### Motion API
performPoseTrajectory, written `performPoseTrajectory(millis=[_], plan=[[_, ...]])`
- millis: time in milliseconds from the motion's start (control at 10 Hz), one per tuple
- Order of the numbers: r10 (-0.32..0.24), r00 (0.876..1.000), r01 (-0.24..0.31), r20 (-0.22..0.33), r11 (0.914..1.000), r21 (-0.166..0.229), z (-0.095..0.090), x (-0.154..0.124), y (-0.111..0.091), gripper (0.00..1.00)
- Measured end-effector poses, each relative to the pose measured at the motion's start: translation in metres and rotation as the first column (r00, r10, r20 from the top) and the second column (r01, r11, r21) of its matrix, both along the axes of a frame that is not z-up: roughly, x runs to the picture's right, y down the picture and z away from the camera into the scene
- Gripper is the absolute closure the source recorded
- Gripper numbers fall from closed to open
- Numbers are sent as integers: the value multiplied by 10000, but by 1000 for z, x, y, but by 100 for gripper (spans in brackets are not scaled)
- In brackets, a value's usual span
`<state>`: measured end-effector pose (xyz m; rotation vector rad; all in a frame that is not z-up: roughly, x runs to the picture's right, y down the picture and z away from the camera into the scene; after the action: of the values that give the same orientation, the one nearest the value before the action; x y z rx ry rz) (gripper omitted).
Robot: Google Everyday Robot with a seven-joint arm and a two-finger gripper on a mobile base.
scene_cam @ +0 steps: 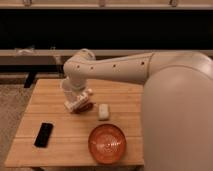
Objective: Place the ceramic cup in the ceramic bowl
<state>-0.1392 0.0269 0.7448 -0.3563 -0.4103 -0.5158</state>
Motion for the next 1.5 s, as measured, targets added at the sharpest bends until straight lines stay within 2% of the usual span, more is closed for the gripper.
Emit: performPoseTrajectory(millis=[300,500,800,1000,1200,1300,1500], plan=[[753,9969,-751,-244,9972,62,-23,58,12,100],[1285,9903,-1284,-527,9917,61,-36,97,22,100],[1670,9814,-1695,-943,9854,-184,-54,137,47,100],[1698,9773,-1772,-1270,9829,-497,-69,155,77,100],[1580,9722,-1757,-1730,9801,-925,-78,158,118,100],[1525,9648,-1770,-2143,9791,-1004,-76,165,139,100],[1239,9481,-1584,-2930,9826,-971,-64,168,171,97]])
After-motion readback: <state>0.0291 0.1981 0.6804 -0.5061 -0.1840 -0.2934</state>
